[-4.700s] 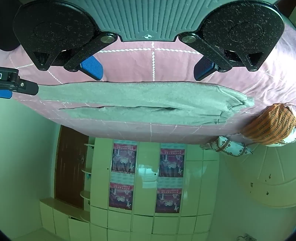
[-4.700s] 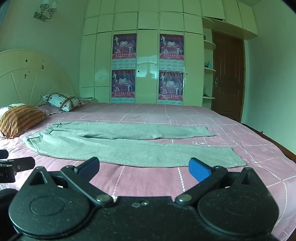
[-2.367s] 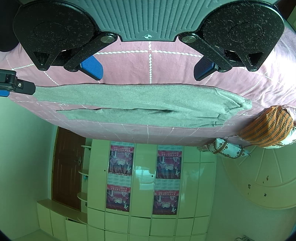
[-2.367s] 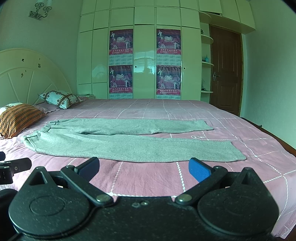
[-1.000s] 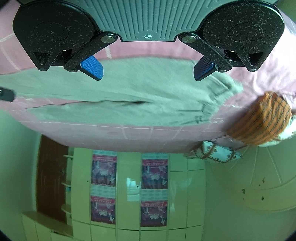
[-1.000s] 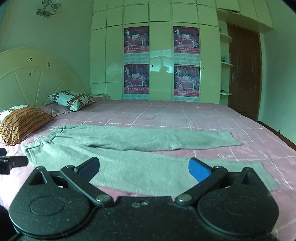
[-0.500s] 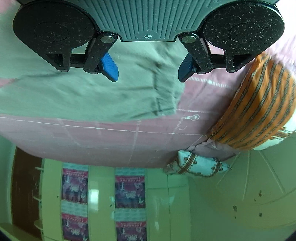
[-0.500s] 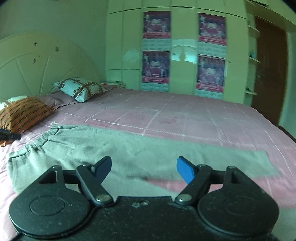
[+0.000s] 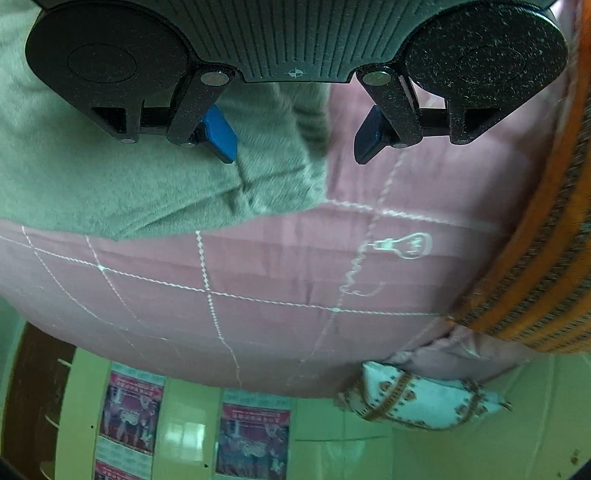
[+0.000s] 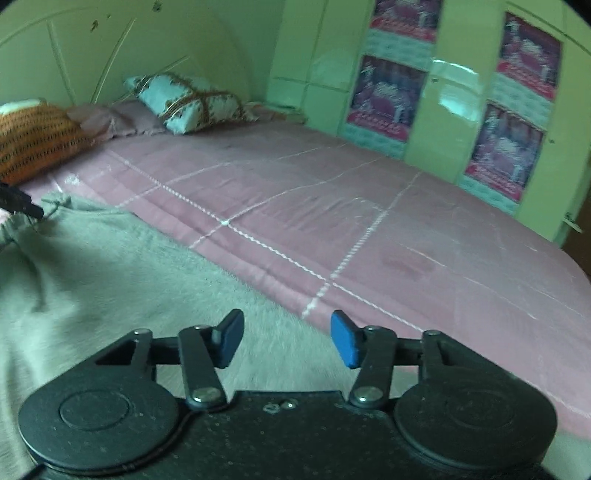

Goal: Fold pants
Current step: 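Lower both tools to the pant leg cuffs and close both grippers on them, then lift the cuffs with both grippers and fold the legs over toward the waistband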

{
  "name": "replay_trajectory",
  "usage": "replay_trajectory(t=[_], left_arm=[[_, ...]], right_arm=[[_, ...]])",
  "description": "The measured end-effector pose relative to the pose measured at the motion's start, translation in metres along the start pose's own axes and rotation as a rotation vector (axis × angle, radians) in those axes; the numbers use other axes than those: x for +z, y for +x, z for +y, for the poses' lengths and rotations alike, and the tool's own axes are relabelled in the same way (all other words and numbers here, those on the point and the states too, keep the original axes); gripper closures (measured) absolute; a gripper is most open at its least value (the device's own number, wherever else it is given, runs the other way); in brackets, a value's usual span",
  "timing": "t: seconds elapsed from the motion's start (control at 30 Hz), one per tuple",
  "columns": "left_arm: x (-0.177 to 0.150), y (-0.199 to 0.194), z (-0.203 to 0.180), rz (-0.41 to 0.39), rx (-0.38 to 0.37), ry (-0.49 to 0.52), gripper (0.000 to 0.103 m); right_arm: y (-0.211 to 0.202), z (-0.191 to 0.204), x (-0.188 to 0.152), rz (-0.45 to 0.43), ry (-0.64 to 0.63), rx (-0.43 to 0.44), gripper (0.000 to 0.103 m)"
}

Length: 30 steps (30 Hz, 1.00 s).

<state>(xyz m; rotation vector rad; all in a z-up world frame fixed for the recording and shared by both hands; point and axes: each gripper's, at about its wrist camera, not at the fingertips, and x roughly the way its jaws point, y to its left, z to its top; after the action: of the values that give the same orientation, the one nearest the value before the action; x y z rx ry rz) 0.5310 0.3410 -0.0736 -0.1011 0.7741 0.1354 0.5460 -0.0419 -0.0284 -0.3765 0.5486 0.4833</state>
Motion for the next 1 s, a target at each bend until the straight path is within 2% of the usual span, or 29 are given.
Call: replay_trajectory(t=[0.13, 0.23, 0.27, 0.33, 0.37, 0.4, 0.43, 0.47, 0.5, 0.6, 0.67, 0.77, 0.83, 0.87, 1.0], left_arm=[[0.008, 0.026, 0.001, 0.022, -0.041, 0.01, 0.032], [0.013, 0.042, 0.003, 0.036, -0.057, 0.022, 0.028], [0.014, 0.045, 0.004, 0.032, -0.058, 0.019, 0.024], [0.016, 0.052, 0.007, 0.035, -0.08, 0.011, 0.025], [0.016, 0.054, 0.009, 0.034, -0.096, 0.001, 0.04], [0.016, 0.054, 0.014, 0.019, -0.141, -0.028, 0.054], [0.017, 0.055, 0.018, 0.019, -0.154, -0.053, 0.063], [0.019, 0.054, 0.019, 0.016, -0.182, -0.061, 0.071], [0.019, 0.051, 0.018, -0.001, -0.199, -0.055, 0.072], [0.016, 0.028, 0.023, -0.102, -0.257, -0.032, 0.074], [0.012, 0.004, 0.033, -0.188, -0.324, -0.043, 0.074], [0.004, -0.037, 0.042, -0.273, -0.405, -0.022, 0.074], [-0.008, -0.064, 0.046, -0.309, -0.434, -0.019, 0.075], [-0.016, -0.078, 0.047, -0.321, -0.442, -0.007, 0.079], [-0.054, -0.127, 0.055, -0.333, -0.447, 0.014, 0.079]], right_arm=[[0.04, 0.004, 0.005, 0.029, -0.066, 0.083, 0.063], [0.064, 0.007, 0.006, 0.083, -0.113, 0.067, 0.063], [0.068, 0.006, 0.004, 0.094, -0.113, 0.074, 0.064], [0.073, 0.002, 0.001, 0.102, -0.098, 0.103, 0.064], [0.073, 0.001, 0.0, 0.099, -0.088, 0.112, 0.067], [0.073, -0.001, -0.001, 0.101, -0.072, 0.126, 0.076], [0.072, -0.002, -0.001, 0.106, -0.054, 0.138, 0.083], [0.07, -0.003, 0.001, 0.112, -0.049, 0.132, 0.096], [0.067, -0.004, 0.002, 0.113, -0.036, 0.13, 0.102], [0.045, -0.01, 0.011, 0.077, -0.005, 0.14, 0.103], [0.018, -0.007, 0.014, 0.04, -0.024, 0.143, 0.103], [-0.034, 0.005, 0.016, -0.019, -0.081, 0.128, 0.103], [-0.072, 0.015, 0.012, -0.052, -0.12, 0.12, 0.103], [-0.089, 0.02, 0.009, -0.065, -0.138, 0.114, 0.103], [-0.154, 0.052, -0.017, -0.082, -0.206, 0.088, 0.103]])
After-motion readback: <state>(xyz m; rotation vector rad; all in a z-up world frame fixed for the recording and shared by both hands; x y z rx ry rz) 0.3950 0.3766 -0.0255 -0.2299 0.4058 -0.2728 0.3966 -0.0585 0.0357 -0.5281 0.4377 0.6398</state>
